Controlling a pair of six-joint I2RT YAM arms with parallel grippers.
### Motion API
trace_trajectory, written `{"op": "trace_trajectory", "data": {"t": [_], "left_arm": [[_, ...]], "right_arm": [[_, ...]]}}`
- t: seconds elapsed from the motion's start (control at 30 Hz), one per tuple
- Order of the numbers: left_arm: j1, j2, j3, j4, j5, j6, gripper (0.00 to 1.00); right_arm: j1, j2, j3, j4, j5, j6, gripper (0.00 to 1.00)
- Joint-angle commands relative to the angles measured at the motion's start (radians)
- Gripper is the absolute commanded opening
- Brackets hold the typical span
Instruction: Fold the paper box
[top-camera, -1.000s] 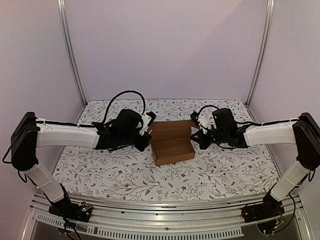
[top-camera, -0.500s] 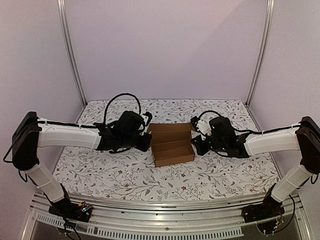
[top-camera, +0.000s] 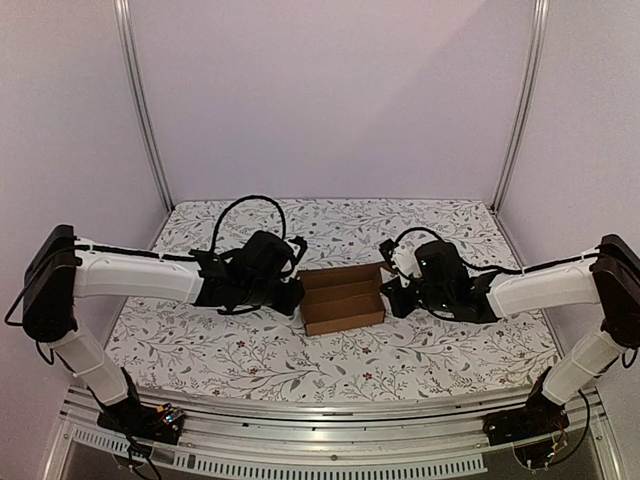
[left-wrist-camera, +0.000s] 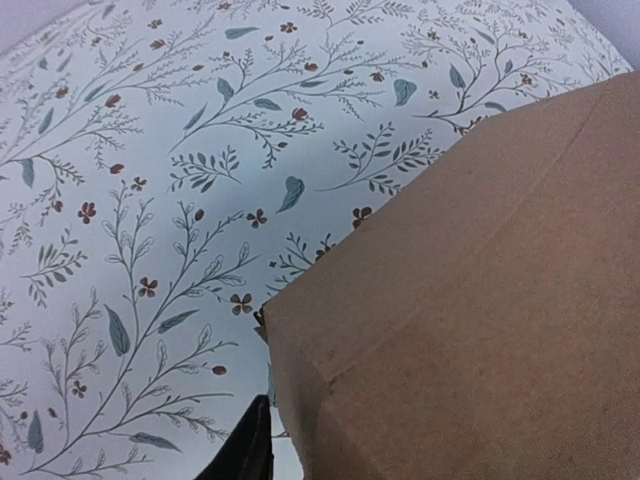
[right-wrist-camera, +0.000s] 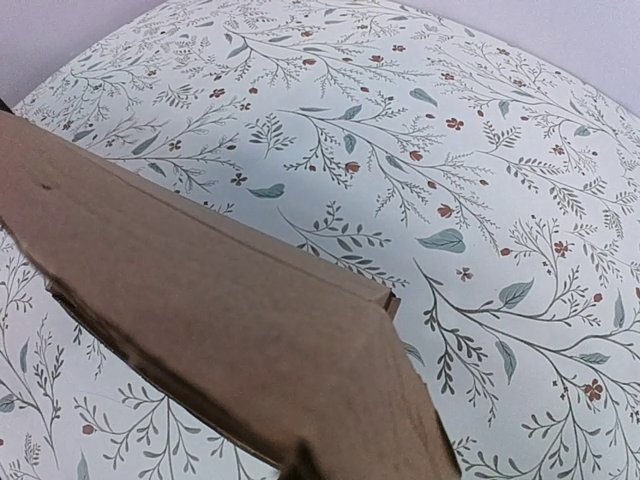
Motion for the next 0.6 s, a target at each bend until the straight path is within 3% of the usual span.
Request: {"op": "trace_trajectory", "data": {"t": [0.0, 0.23, 0.57], "left_arm": [[-0.011, -0.058, -0.029, -0.068, -0.064, 0.023, 0.35], [-0.001, -0.173, -0.09, -0.075, -0.083, 0.032, 0.47], [0.009, -0.311, -0.268, 0.13, 0.17, 0.067, 0.58]], "right_arm": [[0.012, -0.024, -0.018, -0.039, 0.014, 0.013, 0.0], [0.013, -0.036, -0.013, -0.049, 0.022, 0.027, 0.0], [0.012, -0.041, 0.031, -0.103, 0.022, 0.092, 0.0]]}}
